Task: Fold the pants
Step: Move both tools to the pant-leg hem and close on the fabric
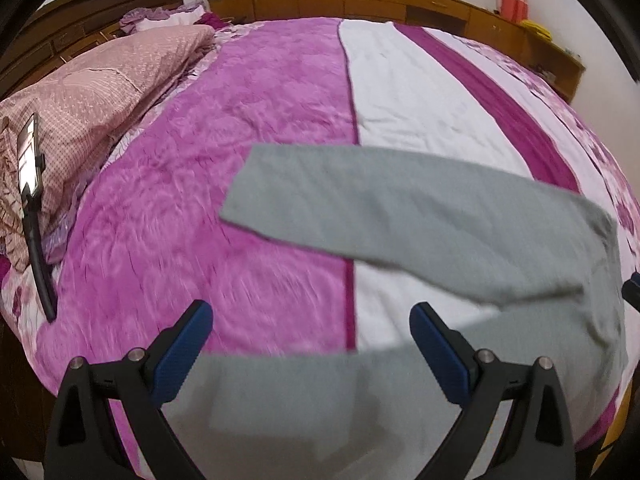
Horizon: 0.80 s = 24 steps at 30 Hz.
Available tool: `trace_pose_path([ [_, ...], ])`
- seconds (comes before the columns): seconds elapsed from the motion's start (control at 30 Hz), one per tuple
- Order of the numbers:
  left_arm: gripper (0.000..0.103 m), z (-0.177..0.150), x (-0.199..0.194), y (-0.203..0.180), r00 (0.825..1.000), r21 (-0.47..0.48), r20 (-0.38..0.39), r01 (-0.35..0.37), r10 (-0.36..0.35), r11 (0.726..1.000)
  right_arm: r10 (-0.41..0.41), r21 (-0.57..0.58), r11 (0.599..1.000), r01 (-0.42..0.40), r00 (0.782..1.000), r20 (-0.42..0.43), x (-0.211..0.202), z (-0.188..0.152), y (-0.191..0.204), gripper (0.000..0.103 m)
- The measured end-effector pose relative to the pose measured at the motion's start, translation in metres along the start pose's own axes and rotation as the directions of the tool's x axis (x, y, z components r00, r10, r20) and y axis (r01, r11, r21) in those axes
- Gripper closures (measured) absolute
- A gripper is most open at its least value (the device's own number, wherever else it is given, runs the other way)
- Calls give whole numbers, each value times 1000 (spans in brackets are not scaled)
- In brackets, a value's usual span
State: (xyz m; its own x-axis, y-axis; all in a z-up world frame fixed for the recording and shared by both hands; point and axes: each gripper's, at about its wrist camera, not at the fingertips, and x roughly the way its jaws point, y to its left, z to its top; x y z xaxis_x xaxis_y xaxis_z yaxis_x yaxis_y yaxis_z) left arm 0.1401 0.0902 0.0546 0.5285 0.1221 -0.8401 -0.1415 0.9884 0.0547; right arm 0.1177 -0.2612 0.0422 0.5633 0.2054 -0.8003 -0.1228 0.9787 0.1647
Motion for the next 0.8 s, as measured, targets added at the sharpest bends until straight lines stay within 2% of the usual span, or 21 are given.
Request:
trace_pose_path([
  [0.23,2,50,35,16,1000,-2,-12,-4,4,1000,-39,-24,999,39,999,-11,33,50,-6,5],
  [0.33,2,72,58,17,999,21,-44,1,0,1000,-37,-35,999,36,999,-26,52,71,-9,5],
  [0.47,2,95,92,21,998,7,-63,20,-19,1000,-43,-44,998,41,998,-46,77,92,-15,5],
  [0.57,2,108,118,27,996,7,-86,20,-19,1000,-50,-42,998,47,996,-74,101,105,-19,5],
  [0.67,2,114,147,31,993,24,-113,-27,30,999,-93,-47,995,88,990,-108,124,115,-22,5],
  [0.8,2,116,177,40,990,13,-131,-46,47,999,-111,-44,993,106,982,-151,151,125,-26,5],
])
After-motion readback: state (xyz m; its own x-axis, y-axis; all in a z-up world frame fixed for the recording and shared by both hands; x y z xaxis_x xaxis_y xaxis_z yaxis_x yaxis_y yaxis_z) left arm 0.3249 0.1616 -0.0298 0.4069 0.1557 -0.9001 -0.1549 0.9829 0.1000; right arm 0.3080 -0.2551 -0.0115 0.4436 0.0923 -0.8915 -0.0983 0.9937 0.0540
